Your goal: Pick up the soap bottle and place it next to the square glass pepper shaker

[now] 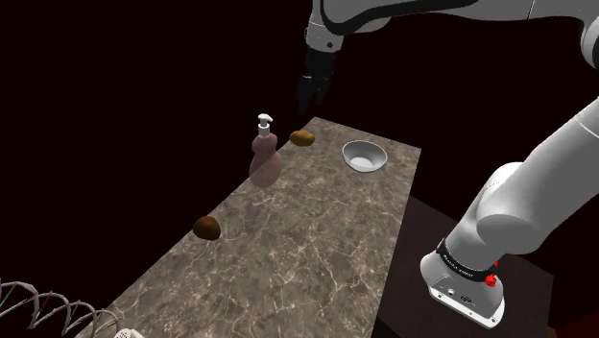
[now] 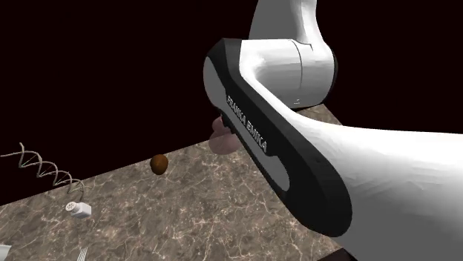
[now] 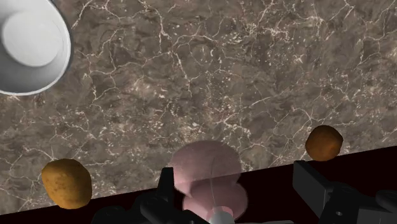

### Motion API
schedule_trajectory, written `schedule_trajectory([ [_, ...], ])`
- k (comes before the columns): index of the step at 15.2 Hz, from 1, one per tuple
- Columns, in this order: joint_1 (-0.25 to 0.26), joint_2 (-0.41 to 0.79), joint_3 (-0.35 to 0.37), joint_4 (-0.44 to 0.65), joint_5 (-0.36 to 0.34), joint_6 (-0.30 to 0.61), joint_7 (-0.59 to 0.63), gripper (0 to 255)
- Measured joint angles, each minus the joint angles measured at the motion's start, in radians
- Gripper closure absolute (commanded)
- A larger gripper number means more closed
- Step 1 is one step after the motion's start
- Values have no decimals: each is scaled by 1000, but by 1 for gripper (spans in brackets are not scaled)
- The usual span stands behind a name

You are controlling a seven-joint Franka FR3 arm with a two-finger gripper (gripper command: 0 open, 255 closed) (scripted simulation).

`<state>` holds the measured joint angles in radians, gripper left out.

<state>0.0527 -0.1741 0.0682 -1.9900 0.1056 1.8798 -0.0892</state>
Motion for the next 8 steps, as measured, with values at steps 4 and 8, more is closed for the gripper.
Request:
schedule_trajectory([
  [4, 8, 160, 11, 140, -6, 21, 16, 0],
  [8, 16, 317, 18, 294, -15, 24, 28, 0],
])
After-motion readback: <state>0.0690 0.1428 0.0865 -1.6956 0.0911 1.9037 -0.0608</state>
